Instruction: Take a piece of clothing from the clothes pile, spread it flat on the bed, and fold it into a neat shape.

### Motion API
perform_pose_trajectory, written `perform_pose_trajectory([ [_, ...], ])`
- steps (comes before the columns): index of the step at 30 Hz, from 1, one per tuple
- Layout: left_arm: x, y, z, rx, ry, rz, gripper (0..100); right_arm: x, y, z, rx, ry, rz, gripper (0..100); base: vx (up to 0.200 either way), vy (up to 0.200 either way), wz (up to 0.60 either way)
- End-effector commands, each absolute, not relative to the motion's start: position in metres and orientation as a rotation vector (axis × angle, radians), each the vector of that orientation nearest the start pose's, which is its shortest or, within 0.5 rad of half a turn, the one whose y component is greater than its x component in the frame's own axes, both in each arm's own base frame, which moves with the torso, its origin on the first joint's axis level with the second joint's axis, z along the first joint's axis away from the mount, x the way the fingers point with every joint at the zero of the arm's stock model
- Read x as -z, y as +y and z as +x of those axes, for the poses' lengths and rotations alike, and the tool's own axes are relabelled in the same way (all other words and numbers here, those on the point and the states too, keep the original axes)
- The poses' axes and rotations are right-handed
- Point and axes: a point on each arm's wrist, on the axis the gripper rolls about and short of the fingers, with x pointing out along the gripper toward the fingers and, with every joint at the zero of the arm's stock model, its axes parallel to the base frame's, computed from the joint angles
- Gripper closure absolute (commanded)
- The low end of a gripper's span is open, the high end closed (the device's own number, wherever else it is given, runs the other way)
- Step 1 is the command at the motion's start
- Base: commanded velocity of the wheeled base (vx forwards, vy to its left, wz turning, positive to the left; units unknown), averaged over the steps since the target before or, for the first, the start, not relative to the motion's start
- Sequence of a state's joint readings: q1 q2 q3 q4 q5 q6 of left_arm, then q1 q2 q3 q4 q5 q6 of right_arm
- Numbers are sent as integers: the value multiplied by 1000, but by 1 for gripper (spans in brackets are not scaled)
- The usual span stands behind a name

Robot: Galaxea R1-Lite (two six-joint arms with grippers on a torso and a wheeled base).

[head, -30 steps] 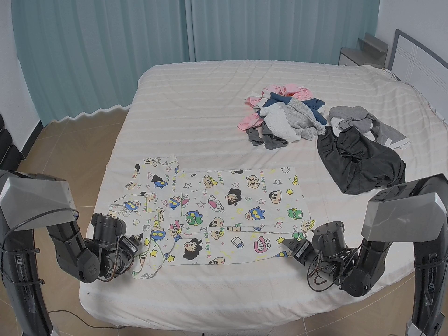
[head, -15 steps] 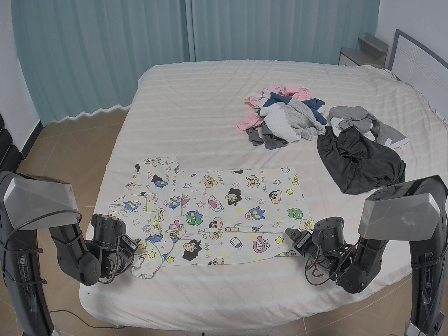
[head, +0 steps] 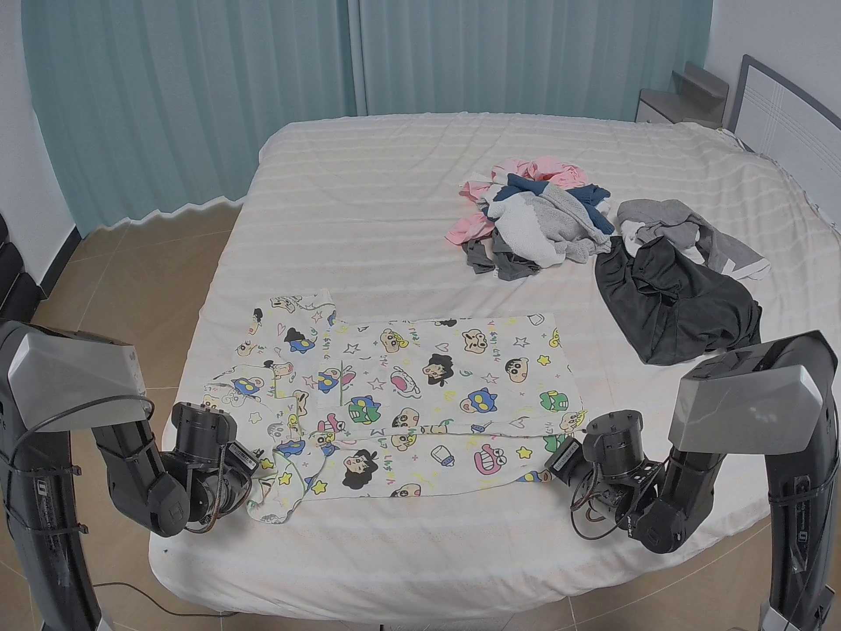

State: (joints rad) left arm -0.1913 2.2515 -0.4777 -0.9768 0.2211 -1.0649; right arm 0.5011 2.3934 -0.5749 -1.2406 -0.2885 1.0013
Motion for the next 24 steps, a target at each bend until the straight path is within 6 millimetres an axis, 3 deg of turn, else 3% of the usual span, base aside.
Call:
perform_pose_trajectory([
  [1, 25, -52, 292, -430, 681, -842, 100, 28, 153, 290, 68, 574, 752, 100, 0, 0, 0],
  [8, 19, -52, 289, -424, 677, -841, 100, 9, 143, 272, 59, 578, 741, 100, 0, 0, 0],
  [17, 13, -50, 274, -427, 698, -832, 100, 15, 138, 251, 70, 646, 704, 100, 0, 0, 0],
  [24, 18, -53, 251, -436, 768, -799, 100, 16, 135, 236, 74, 684, 678, 100, 0, 0, 0],
])
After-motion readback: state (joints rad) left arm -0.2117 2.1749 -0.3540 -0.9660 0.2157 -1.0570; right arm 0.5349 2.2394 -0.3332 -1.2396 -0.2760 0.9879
